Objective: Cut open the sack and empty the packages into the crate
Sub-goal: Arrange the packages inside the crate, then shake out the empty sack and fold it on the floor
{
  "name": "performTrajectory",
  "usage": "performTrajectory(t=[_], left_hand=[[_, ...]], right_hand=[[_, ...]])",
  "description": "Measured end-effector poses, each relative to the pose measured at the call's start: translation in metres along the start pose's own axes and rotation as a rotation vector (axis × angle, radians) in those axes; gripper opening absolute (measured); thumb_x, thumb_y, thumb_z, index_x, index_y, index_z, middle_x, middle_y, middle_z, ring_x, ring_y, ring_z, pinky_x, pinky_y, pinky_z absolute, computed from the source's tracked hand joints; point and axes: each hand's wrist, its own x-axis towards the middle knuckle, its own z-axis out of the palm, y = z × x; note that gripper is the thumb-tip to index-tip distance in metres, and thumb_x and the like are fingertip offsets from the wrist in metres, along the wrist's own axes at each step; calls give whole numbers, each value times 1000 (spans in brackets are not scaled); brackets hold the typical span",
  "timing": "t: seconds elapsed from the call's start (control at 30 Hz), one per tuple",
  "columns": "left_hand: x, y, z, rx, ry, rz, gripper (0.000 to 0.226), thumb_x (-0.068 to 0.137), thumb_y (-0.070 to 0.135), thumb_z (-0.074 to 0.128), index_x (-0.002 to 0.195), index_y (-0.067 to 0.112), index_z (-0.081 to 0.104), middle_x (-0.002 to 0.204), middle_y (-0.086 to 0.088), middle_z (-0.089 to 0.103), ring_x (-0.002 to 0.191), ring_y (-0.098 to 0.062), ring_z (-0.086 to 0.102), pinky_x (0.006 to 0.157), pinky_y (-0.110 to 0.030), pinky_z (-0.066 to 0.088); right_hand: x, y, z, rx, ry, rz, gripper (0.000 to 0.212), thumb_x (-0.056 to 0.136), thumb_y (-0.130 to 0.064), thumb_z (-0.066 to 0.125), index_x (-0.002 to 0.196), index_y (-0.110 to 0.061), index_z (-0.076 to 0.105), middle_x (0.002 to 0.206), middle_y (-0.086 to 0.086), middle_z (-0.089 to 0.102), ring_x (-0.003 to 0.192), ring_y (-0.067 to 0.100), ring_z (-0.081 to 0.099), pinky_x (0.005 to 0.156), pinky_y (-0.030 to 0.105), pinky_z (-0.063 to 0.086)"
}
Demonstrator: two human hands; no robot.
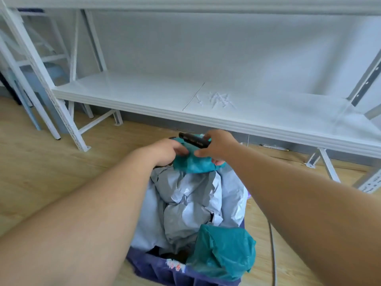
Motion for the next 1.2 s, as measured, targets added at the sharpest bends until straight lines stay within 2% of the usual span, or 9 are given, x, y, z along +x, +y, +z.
performTrajectory(t=[0.1,0.2,0.3,0.47,0.53,0.67,0.87,0.97,1.2], left_hand=[[3,-16,10,-152,154,-13,45,92,-10,36,118,12,65,126,-5,62,119,-20,55,97,-21,38],[12,-14,17,27,284,154,40,94,11,51,133,19,53,140,-4,50,129,-20,46,105,-25,34],[15,-13,34,308,83,144,53,95,35,51,146,28,35,155,0,29,140,-22,30,114,-35,26],[17,-21,72,325,-124,13,52,100,30,39,150,32,24,161,6,6,143,-24,24,111,-36,26],[17,-20,72,380,-138,8,52,100,29,38,150,32,24,160,5,10,141,-26,27,111,-38,28],[17,1,53,707,-152,-27,49,97,41,41,145,40,32,153,-1,32,140,-30,25,112,-44,27],[26,100,60,603,103,188,28,94,25,50,119,21,62,125,-5,60,112,-29,56,90,-34,47],[26,167,104,592,7,349,25,92,29,51,113,25,64,119,-3,62,107,-28,57,84,-30,45],[-13,245,273,682,-318,485,34,94,35,53,121,18,62,123,-6,61,110,-30,57,95,-38,47]], right_hand=[[8,9,14,176,118,126,12,84,-17,66,93,-11,61,58,8,62,35,18,58,39,24,51],[16,11,11,202,202,148,20,83,-5,55,100,-14,62,76,12,65,37,18,61,35,21,48],[14,12,18,115,69,171,18,85,-6,56,101,-14,57,61,9,61,33,16,56,36,21,47],[11,28,45,3,-162,287,21,92,-3,49,113,-1,53,66,11,58,60,24,59,71,33,57],[9,34,48,47,-155,291,16,92,0,48,107,0,51,66,12,55,59,24,56,69,33,57],[4,42,32,405,40,315,13,89,1,52,98,-7,49,64,10,48,35,16,48,39,21,42],[-23,96,-19,569,487,169,6,80,-18,66,85,-20,65,71,2,62,47,15,55,48,27,50],[-61,156,-38,495,646,284,15,74,-34,67,72,-22,57,57,-7,52,51,12,48,47,24,39],[-171,322,-58,440,629,718,24,89,-46,54,84,-24,62,60,-6,58,53,14,56,44,23,36]])
